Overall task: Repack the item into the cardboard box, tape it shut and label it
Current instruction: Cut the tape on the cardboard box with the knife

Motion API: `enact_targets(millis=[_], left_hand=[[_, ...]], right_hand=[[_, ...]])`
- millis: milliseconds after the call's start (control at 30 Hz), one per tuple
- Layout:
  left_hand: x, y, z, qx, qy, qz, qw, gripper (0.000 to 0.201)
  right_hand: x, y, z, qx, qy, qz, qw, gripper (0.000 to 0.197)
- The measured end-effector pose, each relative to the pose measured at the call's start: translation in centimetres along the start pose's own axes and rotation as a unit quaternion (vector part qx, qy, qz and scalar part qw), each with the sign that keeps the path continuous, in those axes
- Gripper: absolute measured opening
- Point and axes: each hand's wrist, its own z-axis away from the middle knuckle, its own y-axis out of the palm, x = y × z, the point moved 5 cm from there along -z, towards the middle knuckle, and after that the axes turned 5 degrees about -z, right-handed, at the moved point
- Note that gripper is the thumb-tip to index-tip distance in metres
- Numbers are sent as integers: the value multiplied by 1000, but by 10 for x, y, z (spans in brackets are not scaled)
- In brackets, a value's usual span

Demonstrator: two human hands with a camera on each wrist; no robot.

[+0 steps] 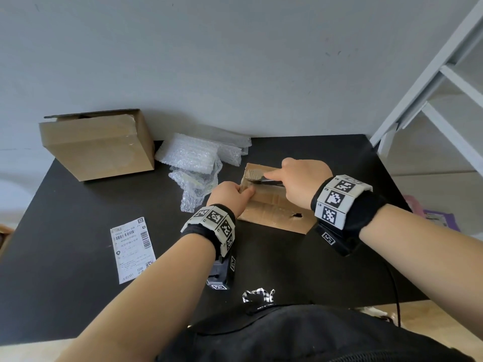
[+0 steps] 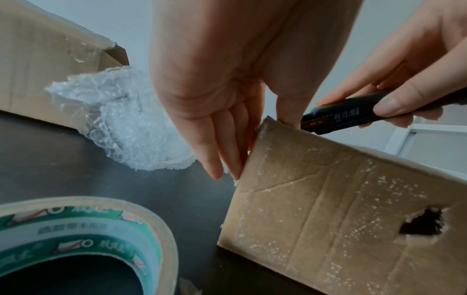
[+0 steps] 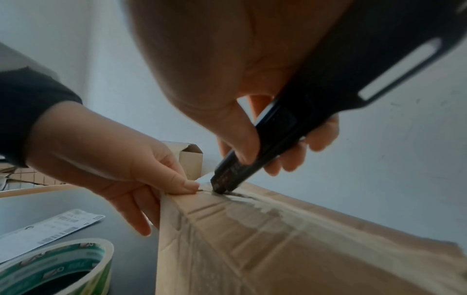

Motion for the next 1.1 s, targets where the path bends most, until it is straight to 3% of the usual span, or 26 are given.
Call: enact_targets(millis=[467,900,1033,1100], left_hand=[[-2,-2,0,5,6,-11,1000,50],[-2,1,1,-4,14,-19,1000,45],[-6,-1,6,-17,-1,-19,1000,35],[-14,-5,11,-52,6,-57,997,49]], right_hand=[[-16,-1,3,27,27,-11,999,59],[-45,3,27,-10,62,-32,998,52],[-51,3,33,-17,74,-31,997,51],[-51,5,34,-19,83,-28,996,53]])
